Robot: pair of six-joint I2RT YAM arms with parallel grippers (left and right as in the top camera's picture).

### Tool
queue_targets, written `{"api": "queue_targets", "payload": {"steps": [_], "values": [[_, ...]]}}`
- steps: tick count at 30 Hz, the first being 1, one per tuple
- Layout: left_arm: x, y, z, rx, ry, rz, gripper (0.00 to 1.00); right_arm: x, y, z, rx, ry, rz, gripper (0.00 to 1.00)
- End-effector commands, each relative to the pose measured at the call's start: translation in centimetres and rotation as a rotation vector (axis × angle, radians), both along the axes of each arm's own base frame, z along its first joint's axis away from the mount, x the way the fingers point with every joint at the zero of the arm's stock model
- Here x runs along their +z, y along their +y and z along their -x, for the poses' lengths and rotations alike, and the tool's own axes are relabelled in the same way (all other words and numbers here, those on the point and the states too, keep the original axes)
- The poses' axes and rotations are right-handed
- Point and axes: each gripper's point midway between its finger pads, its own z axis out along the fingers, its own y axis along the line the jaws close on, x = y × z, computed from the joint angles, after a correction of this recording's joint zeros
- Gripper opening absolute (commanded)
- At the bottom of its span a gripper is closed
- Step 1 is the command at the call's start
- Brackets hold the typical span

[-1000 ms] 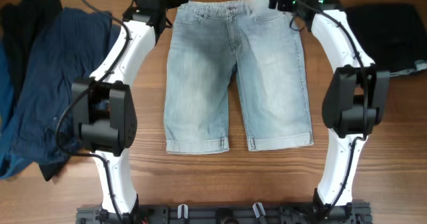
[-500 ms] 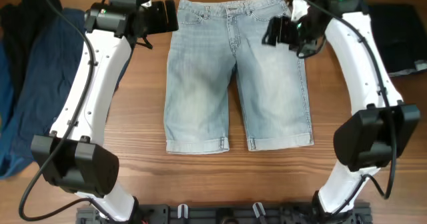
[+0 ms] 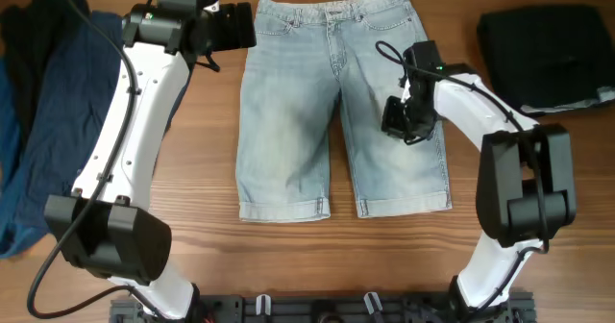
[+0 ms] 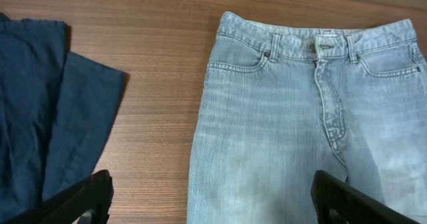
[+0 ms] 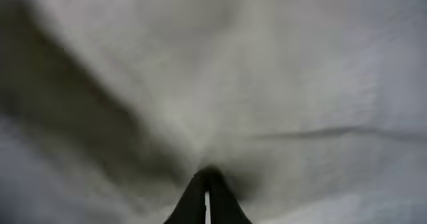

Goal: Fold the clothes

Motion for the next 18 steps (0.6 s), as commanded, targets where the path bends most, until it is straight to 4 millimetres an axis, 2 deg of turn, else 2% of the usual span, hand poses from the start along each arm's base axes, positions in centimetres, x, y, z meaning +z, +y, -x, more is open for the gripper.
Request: {"api": "queue_targets", "payload": {"steps": [1,3,7,9,10,11,13,15,16,18], "values": [[-1.2,-0.2,-0.4,-0.010,0.023,0.003,0.96,-1.7,-4.0,-0.1,-0.053,-0.010,0.230,0.04],[-2.5,-0.4,-0.9,-0.014,0.046,0.004,0.97,-3.0,-5.7,-0.5,-0.067,-0.011,0.308,0.04],[-4.6,-0.8,-2.4,-0.021,0.050,0.000,0.98,-5.4,-8.0,-1.6,-0.124,-0.017,0.311,0.04],[-6.2,-1.7,-4.7,-0.099,0.007,-0.017,0.98,-4.8,-7.7,-2.7,-0.099,-0.038,0.228,0.06],[-6.7,-2.2,-5.4,-0.131,-0.010,-0.013,0.98,-3.9,-6.9,-3.3,-0.061,-0.050,0.174,0.10],[-7.5,-2.9,-7.3,-0.163,-0.059,-0.004,0.98,-1.7,-5.6,-4.2,-0.010,-0.081,0.109,0.29],[-8.2,-3.0,-10.4,-0.155,-0.158,0.006,0.98,3.2,-4.1,-5.0,0.060,-0.140,0.066,0.56],[-10.5,-2.9,-12.5,-0.154,-0.193,0.022,0.97,6.8,-3.2,-5.2,0.095,-0.193,0.065,0.68],[-12.1,-2.9,-13.1,-0.164,-0.189,0.044,0.95,9.3,-2.6,-5.2,0.117,-0.238,0.062,0.69],[-16.0,-2.7,-13.7,-0.180,-0.154,0.081,0.92,12.5,-1.8,-5.0,0.147,-0.313,0.058,0.70]]}}
